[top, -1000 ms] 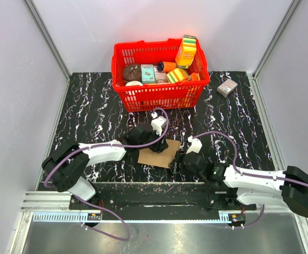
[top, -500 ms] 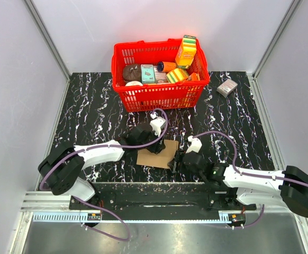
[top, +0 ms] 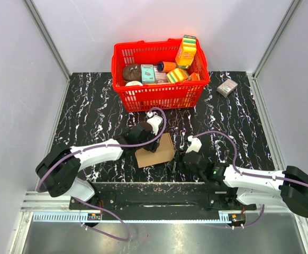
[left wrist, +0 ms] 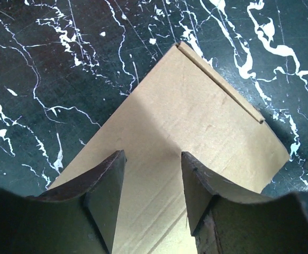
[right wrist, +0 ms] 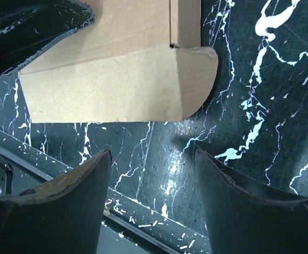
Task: Fold the paper box
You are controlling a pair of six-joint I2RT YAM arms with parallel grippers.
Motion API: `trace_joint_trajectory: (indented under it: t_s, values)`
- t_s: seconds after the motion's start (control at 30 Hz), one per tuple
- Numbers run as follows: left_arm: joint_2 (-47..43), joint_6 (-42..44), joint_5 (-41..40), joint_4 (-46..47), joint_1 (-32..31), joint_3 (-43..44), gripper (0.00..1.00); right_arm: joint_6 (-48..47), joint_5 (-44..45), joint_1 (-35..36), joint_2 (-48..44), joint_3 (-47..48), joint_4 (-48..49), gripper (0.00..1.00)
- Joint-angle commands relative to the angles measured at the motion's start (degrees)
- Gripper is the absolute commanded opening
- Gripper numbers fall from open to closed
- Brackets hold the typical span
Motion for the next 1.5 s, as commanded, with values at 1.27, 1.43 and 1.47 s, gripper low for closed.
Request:
trace_joint_trajectory:
  t_s: [1.27, 1.43, 1.47]
  values:
    - [-3.5, -2.5, -5.0, -6.9, 0.1, 2.0, 0.54, -28.1, -18.7, -15.8, 4.7, 7.9, 3.3, 0.75]
    - [-2.5, -3.1, -4.5, -5.5, 0.1, 1.1, 0.54, -28.1, -20.8, -16.6, 6.6, 7.9, 4.8, 0.74]
    - [-2.2, -3.1, -4.0, -5.4, 0.1, 0.9, 0.53, -28.1, -21.2, -16.7, 7.1, 7.8, 5.1, 0.74]
